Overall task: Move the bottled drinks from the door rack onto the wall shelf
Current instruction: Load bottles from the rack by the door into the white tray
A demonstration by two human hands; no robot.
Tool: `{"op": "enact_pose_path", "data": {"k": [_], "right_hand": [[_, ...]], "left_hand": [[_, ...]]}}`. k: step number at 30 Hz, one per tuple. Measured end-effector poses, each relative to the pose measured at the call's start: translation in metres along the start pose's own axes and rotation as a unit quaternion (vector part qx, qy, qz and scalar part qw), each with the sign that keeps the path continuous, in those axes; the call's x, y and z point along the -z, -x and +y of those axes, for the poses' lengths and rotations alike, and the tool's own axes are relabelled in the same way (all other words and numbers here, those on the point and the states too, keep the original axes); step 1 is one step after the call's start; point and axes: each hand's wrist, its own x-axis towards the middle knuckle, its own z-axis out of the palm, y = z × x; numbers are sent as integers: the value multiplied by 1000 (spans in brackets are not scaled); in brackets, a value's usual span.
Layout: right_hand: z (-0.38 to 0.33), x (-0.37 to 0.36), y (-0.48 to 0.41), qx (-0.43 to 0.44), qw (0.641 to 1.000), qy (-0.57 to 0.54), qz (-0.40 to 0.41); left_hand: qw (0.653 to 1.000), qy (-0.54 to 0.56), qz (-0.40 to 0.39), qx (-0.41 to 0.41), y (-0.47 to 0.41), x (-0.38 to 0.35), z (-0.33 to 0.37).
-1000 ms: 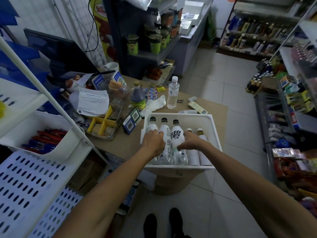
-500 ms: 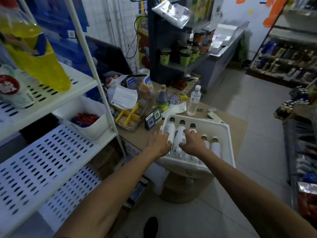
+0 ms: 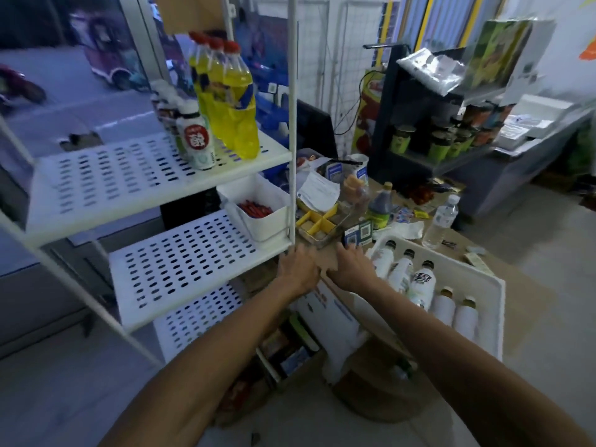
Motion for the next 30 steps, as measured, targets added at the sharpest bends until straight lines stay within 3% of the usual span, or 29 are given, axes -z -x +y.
{"op": "enact_pose_path", "data": {"k": [15, 21, 30], "right_hand": [[-186, 24, -26, 129, 990, 11, 63], [-224, 40, -46, 128, 988, -3, 87], [-255, 103, -103, 153, 975, -40, 154]], "left_hand": [[987, -5, 101, 123, 52, 100, -159], [979, -12, 154, 132, 46, 139, -206], [969, -10, 170, 180, -4, 191, -238]]}}
